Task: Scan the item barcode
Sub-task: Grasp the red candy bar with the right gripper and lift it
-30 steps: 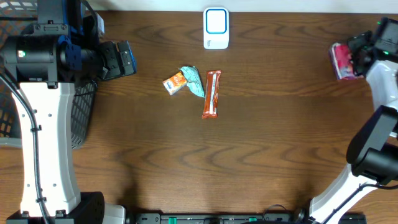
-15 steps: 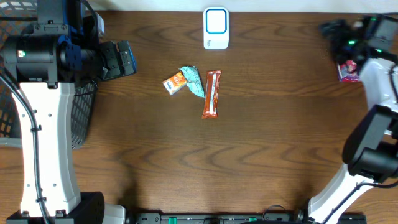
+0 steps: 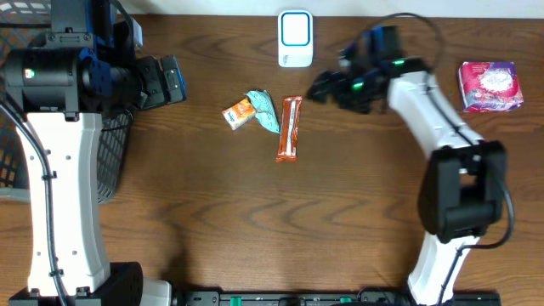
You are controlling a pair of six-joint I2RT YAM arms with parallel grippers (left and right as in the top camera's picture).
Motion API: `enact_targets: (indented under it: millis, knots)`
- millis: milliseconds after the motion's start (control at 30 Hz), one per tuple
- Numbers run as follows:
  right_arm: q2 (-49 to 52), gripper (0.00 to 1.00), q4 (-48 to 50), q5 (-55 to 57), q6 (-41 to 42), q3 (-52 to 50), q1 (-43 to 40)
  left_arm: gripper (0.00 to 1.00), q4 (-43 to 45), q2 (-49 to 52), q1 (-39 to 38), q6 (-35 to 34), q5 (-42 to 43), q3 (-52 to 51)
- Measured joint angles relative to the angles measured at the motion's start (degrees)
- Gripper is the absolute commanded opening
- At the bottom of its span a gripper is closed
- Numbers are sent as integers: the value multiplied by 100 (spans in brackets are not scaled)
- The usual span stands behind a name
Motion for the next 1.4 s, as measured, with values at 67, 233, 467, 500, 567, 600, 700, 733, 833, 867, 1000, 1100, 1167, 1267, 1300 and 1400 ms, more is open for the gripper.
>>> enact_targets:
  millis: [67,233,467,500,567,600,700,733,833,867,1000,1100,1167,1267,1300,1400]
  knots:
    - [59,99,26,146,37,0,308,98,0,0,0,0,-2,0]
    - [181,98,-13,809,483,0,850,98,0,0,0,0,-2,0]
    - [461,69,-144,1401,938,0,1246,98,0,0,0,0,0,0]
    - [494,69,-212,1445,970,-2,1270,98,0,0,0,0,0,0]
    - [514,70,-297,1499,1001,-2,1290,98,0,0,0,0,-2,0]
    - [514,71,-313,1528,997,-4,1290,98,0,0,0,0,-2,0]
    - [514,69,-306,1624,990,-11,1285,98,0,0,0,0,-2,0]
    - [514,68,-295,1659,988,-28,1285,98,2,0,0,0,-2,0]
    - [514,66,-149,1707,988,-149,1287,98,0,0,0,0,-2,0]
    - [514,63,-63,1714,986,-214,1287,98,0,0,0,0,-2,0]
    - [514,45,269,1711,975,-507,1287,98,0,0,0,0,0,0]
    - [509,45,299,1676,990,-575,1290,98,0,0,0,0,-2,0]
    - [509,45,330,1635,990,-579,1287,98,0,0,0,0,-2,0]
    - [509,34,428,1556,977,-597,1300,98,0,0,0,0,0,0]
    - [509,26,459,1556,977,-614,1314,98,0,0,0,0,-2,0]
    - [509,11,479,1556,925,-645,1381,98,0,0,0,0,0,0]
